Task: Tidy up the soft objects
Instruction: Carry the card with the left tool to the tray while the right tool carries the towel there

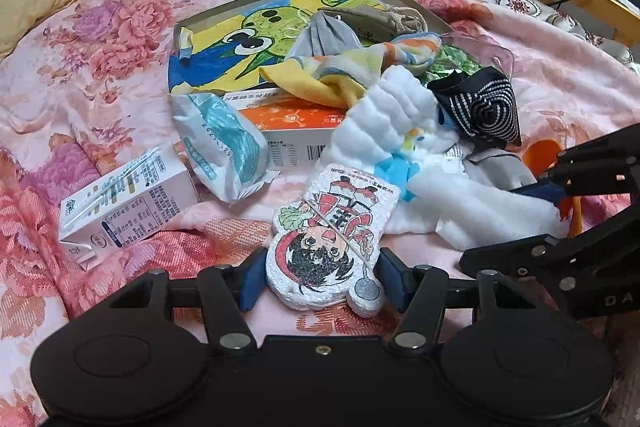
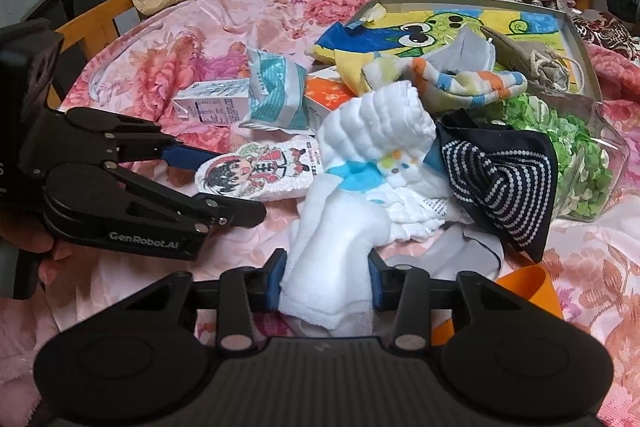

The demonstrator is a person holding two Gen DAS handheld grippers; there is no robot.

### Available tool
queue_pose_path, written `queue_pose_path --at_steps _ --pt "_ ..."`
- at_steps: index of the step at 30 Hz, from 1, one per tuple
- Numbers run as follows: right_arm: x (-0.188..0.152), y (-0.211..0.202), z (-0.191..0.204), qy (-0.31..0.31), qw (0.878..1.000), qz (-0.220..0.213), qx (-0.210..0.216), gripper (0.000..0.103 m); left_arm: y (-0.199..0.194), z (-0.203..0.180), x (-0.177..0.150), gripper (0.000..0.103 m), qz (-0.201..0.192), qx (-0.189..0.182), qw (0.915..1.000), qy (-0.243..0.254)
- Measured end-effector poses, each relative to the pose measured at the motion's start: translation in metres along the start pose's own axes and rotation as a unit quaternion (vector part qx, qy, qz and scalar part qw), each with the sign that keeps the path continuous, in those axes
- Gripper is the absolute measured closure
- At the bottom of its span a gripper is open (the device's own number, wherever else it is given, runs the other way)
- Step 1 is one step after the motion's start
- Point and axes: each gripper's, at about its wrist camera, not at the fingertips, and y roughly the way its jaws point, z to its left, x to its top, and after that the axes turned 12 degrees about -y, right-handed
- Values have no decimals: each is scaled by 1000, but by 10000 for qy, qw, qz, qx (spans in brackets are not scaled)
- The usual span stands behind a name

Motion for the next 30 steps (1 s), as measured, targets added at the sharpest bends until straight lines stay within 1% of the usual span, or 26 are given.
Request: queue_pose_path --at_steps 5,7,10,14,17,19,23,27,30 --pt "-1 5 8 -322 9991 173 -195 72 -3 -3 -1 43 -13 -133 9999 -37" --pt "-1 4 10 -366 9989 165 -233 84 -4 -6 -2 43 -21 -178 9998 15" --pt "0 1 10 -349 9991 62 -233 87 -6 -8 -2 43 -20 -274 9996 8" --pt "1 -4 5 -213 9995 -169 -181 89 -9 -4 1 43 2 -468 9983 -349" --pt "2 -11 -1 -11 9985 -519 -148 89 -14 3 3 43 -65 -652 9947 -792" --pt "3 -19 -5 77 9966 -804 -155 89 -19 6 4 43 -222 -758 9918 -1006" --pt "5 -29 -9 170 9917 -1250 -229 88 -30 7 6 43 -638 -805 9888 -1082" --pt "7 -36 -12 262 9874 -1530 -302 88 -37 9 10 43 -894 -867 9855 -1151" --pt "7 -39 -15 306 9851 -1653 -349 88 -41 11 11 43 -1031 -875 9831 -1236"
